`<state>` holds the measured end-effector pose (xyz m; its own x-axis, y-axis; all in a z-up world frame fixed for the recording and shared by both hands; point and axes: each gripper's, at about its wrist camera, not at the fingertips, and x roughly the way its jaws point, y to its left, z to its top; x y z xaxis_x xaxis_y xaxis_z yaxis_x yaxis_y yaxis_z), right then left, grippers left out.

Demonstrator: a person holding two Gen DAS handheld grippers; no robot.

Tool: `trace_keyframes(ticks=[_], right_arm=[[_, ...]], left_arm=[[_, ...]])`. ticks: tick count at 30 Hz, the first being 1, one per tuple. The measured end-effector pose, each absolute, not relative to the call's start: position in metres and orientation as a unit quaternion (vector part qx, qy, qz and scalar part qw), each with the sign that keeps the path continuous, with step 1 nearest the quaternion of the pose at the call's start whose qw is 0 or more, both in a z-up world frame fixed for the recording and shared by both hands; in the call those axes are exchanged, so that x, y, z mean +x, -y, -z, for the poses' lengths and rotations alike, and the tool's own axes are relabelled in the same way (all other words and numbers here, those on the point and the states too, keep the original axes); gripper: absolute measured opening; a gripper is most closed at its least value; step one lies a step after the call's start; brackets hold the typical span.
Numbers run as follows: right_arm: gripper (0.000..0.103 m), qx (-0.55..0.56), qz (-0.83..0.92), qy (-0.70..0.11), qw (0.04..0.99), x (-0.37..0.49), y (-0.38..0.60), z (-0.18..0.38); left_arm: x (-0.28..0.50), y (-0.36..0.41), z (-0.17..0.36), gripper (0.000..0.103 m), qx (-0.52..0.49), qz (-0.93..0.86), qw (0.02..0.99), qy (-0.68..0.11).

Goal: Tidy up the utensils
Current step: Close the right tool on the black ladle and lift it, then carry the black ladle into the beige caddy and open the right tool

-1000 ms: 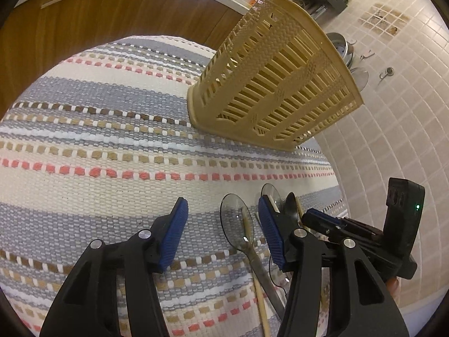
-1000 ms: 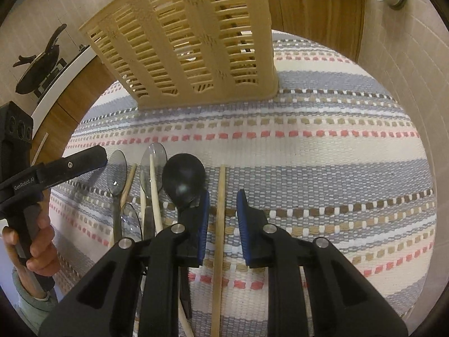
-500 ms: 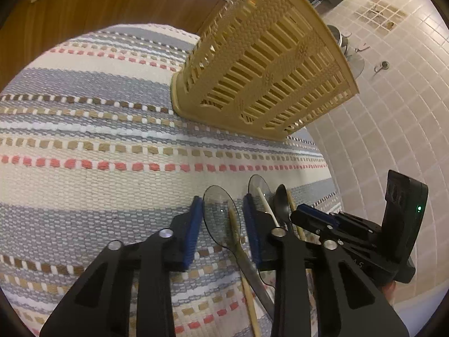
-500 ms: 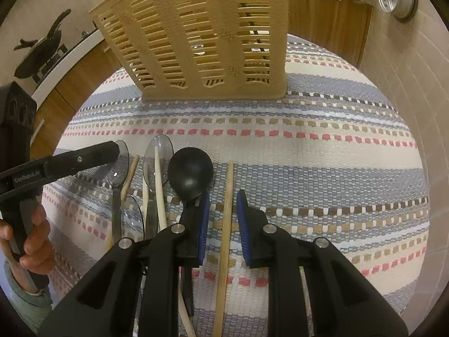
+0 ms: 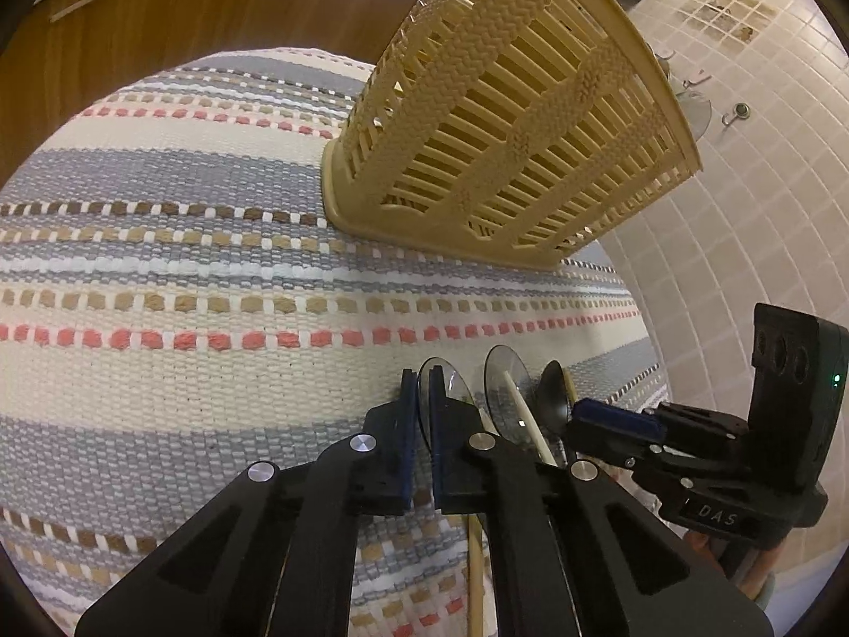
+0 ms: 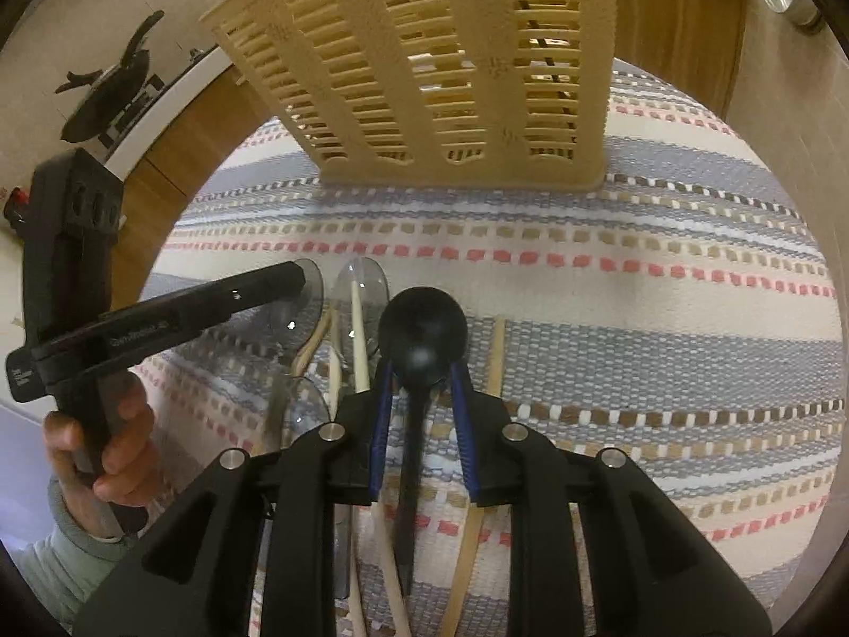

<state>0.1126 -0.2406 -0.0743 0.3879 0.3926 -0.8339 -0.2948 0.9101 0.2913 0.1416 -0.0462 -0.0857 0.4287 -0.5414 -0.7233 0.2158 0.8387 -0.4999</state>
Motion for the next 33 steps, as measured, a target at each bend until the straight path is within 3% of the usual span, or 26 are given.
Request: trace_keyframes(ticks=[5,16,18,19,23,29,33], right_arm=[[0.048,0.04,-0.218,-0.505,0.834,0.12,0.244,0.069],[0.047,-0.093,-0.2,-0.51,0.832,0.125,0.213,0.081],[0.047,-0.117,-0.205,-0.509,0.828,0.126,0.203,0.081],[0.046,-0.121,-0.21,-0.51,0.826,0.128,0.201,0.081],[0.017,-0.122,-0.215,-0.512,0.823,0.131,0.192,0.078],[0.003,-0.107,-0.206,-0.495,0.837,0.128,0.19,0.073],[0.003,-0.118,-0.195,-0.471,0.852,0.119,0.189,0.067]], left_arm=[[0.142,0.042,0.083,0.001,-0.163,0.238,0.829,-0.48],[0.144,0.044,0.083,0.003,-0.13,0.267,0.824,-0.482],[0.144,0.045,0.083,0.007,-0.13,0.267,0.824,-0.483],[0.144,0.051,0.084,0.009,-0.13,0.268,0.824,-0.482],[0.146,0.057,0.085,0.009,-0.122,0.265,0.827,-0.481],[0.146,0.072,0.084,0.005,-0.108,0.259,0.833,-0.478],[0.145,0.07,0.086,0.001,-0.115,0.264,0.835,-0.469]])
